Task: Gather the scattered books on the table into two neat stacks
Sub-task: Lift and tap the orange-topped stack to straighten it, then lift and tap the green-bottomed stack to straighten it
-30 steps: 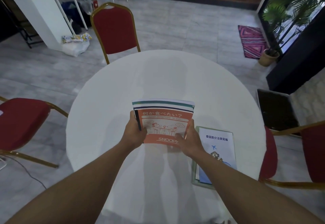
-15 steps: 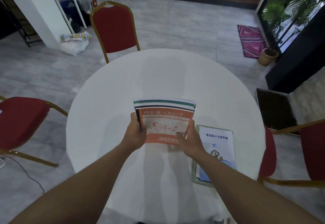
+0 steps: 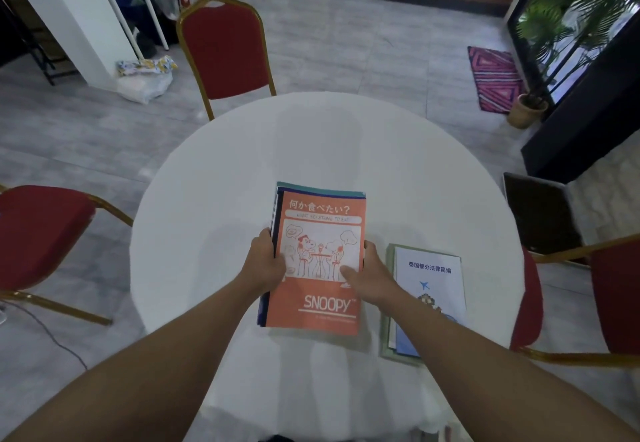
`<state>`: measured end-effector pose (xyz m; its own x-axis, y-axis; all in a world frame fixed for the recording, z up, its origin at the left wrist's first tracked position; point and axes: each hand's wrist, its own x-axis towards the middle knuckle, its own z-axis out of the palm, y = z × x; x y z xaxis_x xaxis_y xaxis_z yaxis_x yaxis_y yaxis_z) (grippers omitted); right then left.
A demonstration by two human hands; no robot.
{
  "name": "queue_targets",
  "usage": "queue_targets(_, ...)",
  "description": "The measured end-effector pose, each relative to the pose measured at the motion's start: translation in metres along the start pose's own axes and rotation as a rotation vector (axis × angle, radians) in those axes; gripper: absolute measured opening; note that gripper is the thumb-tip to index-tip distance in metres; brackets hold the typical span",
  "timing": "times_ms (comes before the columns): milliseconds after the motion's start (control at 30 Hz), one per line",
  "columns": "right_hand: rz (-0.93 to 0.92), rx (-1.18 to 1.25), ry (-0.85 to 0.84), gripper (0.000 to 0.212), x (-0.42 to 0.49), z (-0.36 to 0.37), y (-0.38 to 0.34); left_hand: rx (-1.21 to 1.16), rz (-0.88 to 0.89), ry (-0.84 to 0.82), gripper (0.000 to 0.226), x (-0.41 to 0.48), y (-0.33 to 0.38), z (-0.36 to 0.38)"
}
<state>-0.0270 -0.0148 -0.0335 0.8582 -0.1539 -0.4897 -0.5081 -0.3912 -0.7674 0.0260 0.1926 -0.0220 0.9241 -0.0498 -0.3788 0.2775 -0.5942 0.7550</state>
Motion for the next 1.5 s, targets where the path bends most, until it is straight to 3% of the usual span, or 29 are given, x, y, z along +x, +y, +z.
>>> queue_targets(233, 0.114, -0.111, -0.023, 0.044, 0.004, 0.030, 0.024, 0.252, -0.104, -0.073, 0.030, 0.005, -0.040, 0.015)
queue_targets(600, 0.147, -0.477, 0.020, 0.050, 0.011, 0.049, 0.050, 0.623, -0.119, -0.190, 0.037, 0.021, -0.074, 0.029)
queue_targets(700, 0.157, -0.483, -0.007, 0.051, 0.013, 0.045, 0.048, 0.664, -0.141, -0.128, 0.058, 0.019, -0.062, 0.036)
queue_targets(800, 0.118, -0.451, 0.010, 0.052, 0.013, 0.036, 0.046, 0.760, 0.001, -0.093, 0.089, 0.016, -0.051, 0.041)
queue_targets(867, 0.074, -0.405, 0.061, 0.056, 0.012, 0.023, 0.043, 0.757, 0.090, -0.101, 0.088, 0.016, -0.036, 0.048)
queue_targets(967, 0.028, -0.323, 0.153, 0.065, 0.008, -0.002, 0.042, 0.650, 0.184, -0.152, 0.066, 0.014, -0.007, 0.068)
queue_targets(1100, 0.039, -0.306, 0.306, 0.059, -0.002, -0.041, 0.059, 0.600, 0.270, -0.262, 0.057, 0.006, 0.029, 0.106)
queue_targets(1333, 0.203, -0.360, 0.489, 0.068, -0.025, -0.092, 0.115, 0.566, 0.167, -0.413, 0.057, -0.011, 0.058, 0.177)
queue_targets(1500, 0.405, -0.247, 0.416, 0.091, -0.032, -0.102, 0.146, 0.511, 0.061, -0.433, 0.064, -0.020, 0.060, 0.207)
